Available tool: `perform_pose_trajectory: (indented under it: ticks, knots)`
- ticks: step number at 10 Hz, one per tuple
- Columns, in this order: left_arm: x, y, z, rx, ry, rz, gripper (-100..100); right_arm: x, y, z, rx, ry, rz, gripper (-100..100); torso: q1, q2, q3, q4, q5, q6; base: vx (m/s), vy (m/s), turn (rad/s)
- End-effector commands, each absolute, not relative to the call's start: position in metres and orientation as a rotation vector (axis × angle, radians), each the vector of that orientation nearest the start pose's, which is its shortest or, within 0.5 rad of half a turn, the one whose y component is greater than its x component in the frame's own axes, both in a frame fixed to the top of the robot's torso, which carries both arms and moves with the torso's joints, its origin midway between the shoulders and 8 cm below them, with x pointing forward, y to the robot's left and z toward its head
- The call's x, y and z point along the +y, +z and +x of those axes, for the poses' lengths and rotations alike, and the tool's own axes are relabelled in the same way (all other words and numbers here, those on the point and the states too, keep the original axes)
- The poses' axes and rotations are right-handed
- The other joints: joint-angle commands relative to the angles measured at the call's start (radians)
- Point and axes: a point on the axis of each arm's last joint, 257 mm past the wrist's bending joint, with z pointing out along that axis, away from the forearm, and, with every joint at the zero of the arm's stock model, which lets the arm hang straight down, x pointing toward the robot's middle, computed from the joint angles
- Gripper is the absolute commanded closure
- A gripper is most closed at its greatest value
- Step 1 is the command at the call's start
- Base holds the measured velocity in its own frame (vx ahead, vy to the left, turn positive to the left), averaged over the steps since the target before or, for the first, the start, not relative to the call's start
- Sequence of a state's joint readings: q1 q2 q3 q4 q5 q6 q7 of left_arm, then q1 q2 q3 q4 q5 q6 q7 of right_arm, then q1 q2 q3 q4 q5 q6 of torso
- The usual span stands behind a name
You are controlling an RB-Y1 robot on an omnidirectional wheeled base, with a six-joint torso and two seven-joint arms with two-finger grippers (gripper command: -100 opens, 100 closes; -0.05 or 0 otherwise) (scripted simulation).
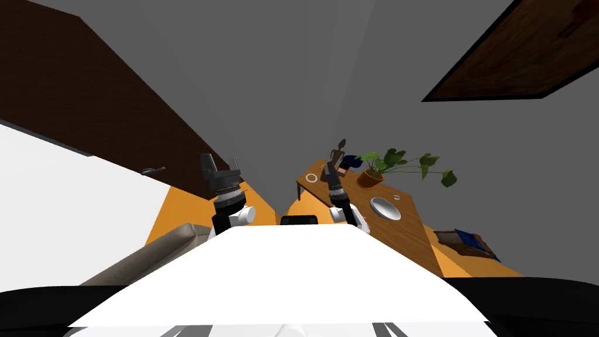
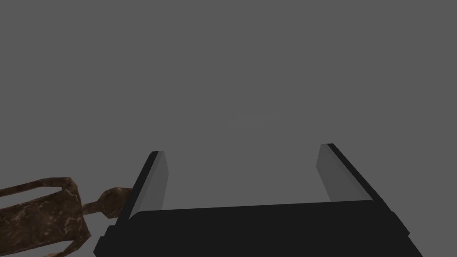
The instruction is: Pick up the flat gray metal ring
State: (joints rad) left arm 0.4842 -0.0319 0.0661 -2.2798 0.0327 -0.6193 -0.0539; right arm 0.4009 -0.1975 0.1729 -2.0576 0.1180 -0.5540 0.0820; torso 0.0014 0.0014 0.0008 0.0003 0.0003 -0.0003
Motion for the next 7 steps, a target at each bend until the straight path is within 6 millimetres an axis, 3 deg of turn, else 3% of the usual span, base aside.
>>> perform_pose_trajectory:
  ticks: [1,4,7]
  knots:
    - [0.302,0.051,0.317,0.483,-1.235,-0.565,0,-0.172,-0.058,0.383,0.99,1.314,0.409,-100,0.0,0.0,0.0,0.0,0.0,0.0,-0.024,0.019,0.04]
    - [0.302,0.051,0.317,0.483,-1.234,-0.565,0,-0.145,-0.087,0.39,1.107,1.301,0.284,-100,-0.001,0.0,0.0,0.0,0.0,0.001,-0.021,0.02,0.064]
    - [0.302,0.051,0.317,0.483,-1.235,-0.565,0,-0.13,-0.106,0.393,1.181,1.275,0.193,-100,0.0,-0.001,0.0,0.0,0.0,0.0,-0.016,0.019,0.064]
